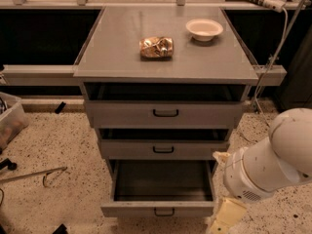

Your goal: Close bottom drawer

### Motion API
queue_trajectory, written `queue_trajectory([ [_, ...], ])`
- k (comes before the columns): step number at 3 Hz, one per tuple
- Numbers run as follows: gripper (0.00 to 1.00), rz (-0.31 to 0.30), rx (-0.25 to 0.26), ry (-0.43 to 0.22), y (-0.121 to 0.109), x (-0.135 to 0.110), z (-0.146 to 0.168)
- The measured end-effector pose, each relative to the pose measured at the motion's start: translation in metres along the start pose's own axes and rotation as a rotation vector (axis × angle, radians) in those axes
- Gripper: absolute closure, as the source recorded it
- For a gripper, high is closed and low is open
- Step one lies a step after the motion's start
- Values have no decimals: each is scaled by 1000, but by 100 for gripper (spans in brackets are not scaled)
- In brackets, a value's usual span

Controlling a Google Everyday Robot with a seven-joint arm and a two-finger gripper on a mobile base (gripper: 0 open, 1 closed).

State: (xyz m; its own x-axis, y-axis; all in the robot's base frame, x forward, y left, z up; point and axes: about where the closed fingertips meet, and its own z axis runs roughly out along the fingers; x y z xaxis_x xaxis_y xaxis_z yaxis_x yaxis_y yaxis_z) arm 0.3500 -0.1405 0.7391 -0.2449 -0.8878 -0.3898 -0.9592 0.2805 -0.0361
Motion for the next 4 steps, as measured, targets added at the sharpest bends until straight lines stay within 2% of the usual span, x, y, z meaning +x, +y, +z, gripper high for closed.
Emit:
queue_trajectory([
  [1, 0, -4, -8, -23, 5, 2, 19],
  [2, 0, -7, -43, -55, 15, 6, 78],
  [3, 0, -1, -85, -70, 30, 11, 152],
  [4, 0, 42, -112, -57, 38, 25, 222],
])
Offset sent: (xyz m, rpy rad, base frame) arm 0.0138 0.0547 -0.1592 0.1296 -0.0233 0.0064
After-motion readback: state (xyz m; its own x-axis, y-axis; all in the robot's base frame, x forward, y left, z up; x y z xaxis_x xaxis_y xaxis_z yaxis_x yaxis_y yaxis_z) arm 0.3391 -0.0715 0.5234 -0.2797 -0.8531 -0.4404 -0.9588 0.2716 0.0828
